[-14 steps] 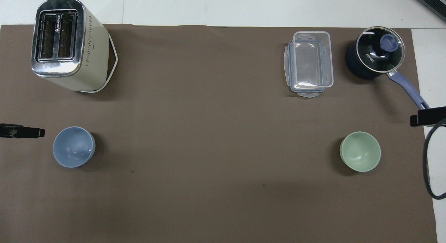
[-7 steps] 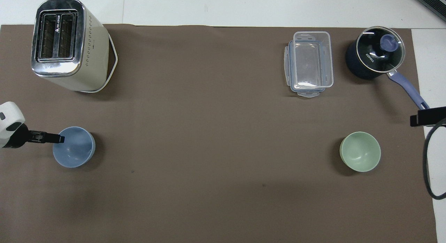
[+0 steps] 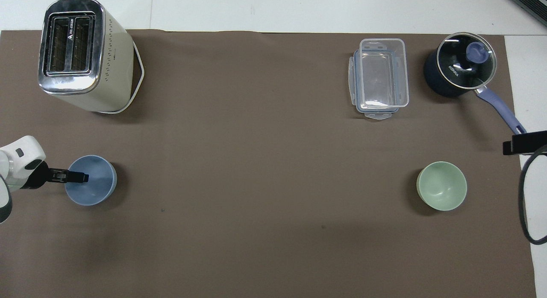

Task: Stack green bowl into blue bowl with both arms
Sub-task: 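Reach the left gripper to the rim of the blue bowl and grasp it, then slide the blue bowl with the left gripper toward the table centre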

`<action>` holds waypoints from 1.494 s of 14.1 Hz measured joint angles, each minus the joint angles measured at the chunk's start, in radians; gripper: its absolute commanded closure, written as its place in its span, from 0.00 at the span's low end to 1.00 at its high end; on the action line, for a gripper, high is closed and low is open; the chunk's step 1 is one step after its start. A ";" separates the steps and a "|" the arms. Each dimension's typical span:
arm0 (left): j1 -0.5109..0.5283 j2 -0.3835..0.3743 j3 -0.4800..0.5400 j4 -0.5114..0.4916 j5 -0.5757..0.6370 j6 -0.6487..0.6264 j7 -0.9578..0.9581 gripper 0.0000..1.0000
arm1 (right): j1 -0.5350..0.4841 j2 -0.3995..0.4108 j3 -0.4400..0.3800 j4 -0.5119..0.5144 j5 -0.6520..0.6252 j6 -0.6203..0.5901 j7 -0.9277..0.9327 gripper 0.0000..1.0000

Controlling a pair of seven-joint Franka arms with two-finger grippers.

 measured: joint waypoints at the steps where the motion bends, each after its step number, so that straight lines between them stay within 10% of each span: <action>1: 0.000 0.000 0.000 0.000 -0.009 0.000 0.001 0.72 | 0.000 0.000 0.000 0.000 0.000 0.000 0.000 0.00; 3: 0.000 -0.001 0.000 0.000 -0.017 -0.007 0.001 1.00 | 0.000 0.000 0.000 0.000 0.000 0.000 0.000 0.00; 14: -0.015 -0.061 -0.010 0.033 -0.029 -0.117 0.010 1.00 | 0.000 0.000 0.000 0.000 0.000 0.000 0.000 0.00; 21: -0.346 -0.116 -0.024 0.031 -0.033 -0.151 -0.372 1.00 | 0.000 0.000 0.000 0.000 0.000 0.000 0.000 0.00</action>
